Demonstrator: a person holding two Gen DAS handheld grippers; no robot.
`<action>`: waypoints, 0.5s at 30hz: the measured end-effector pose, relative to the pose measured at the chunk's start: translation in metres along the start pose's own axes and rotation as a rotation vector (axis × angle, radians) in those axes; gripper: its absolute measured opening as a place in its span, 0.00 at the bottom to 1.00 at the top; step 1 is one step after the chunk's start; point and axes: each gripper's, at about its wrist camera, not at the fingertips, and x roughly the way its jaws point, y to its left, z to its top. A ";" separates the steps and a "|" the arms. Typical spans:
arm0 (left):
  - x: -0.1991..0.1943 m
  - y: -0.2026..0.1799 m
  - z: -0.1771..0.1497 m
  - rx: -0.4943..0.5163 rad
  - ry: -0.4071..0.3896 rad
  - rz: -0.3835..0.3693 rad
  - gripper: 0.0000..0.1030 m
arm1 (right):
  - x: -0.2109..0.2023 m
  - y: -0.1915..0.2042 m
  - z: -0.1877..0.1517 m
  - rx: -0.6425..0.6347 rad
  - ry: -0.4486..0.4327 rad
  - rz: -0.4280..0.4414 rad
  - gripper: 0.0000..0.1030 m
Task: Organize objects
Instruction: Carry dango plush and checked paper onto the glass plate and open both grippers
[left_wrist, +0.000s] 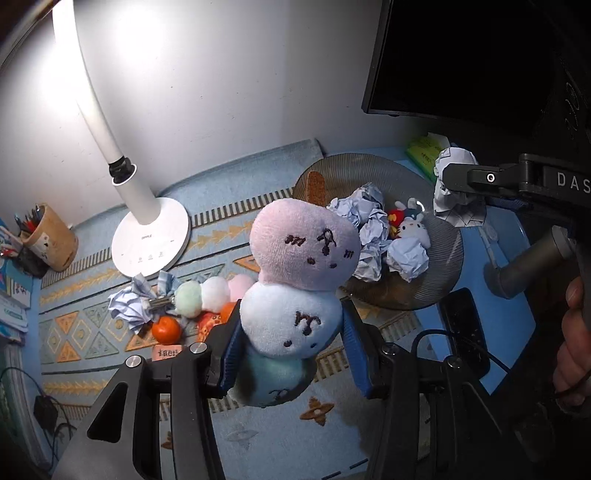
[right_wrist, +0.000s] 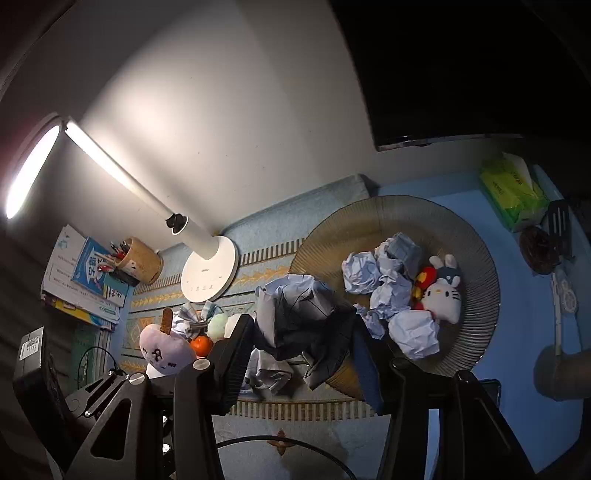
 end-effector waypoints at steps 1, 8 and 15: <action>0.002 -0.003 0.005 0.003 -0.003 0.000 0.44 | -0.004 -0.010 0.003 0.014 -0.010 -0.006 0.49; 0.030 -0.020 0.046 -0.018 -0.004 -0.091 0.44 | -0.027 -0.065 0.024 0.101 -0.067 -0.057 0.49; 0.070 -0.032 0.074 -0.025 0.048 -0.174 0.44 | -0.011 -0.104 0.040 0.184 -0.023 -0.092 0.50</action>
